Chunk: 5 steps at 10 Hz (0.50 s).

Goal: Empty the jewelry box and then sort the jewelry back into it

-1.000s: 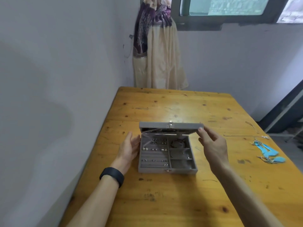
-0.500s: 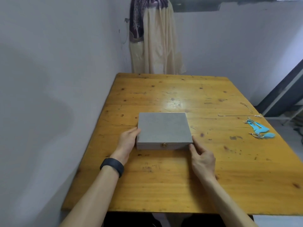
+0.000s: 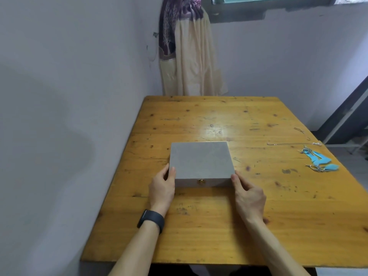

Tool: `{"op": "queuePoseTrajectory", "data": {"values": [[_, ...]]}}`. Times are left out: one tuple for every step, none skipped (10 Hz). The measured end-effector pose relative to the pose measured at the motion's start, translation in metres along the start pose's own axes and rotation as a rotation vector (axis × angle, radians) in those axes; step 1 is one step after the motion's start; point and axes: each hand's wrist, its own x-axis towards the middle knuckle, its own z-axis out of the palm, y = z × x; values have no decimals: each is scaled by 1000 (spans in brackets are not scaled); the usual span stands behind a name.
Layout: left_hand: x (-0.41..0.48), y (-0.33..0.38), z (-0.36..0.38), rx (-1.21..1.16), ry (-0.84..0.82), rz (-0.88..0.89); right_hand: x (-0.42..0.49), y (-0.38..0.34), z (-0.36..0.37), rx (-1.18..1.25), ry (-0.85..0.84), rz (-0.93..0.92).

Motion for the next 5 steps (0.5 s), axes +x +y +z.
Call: {"op": "queuePoseTrajectory", "data": {"values": [[-8, -8, 6, 225, 54, 95, -5, 1, 1, -52, -5, -56], [-8, -17, 8, 335, 37, 171, -6, 4, 1, -89, -15, -102], [-9, -18, 7, 385, 2, 212, -6, 1, -2, -103, -15, -136], [-11, -20, 4, 450, -32, 251, -2, 8, -4, -157, -90, -117], [-12, -20, 0, 509, -64, 282, 12, -4, -19, -140, -199, -86]]}}
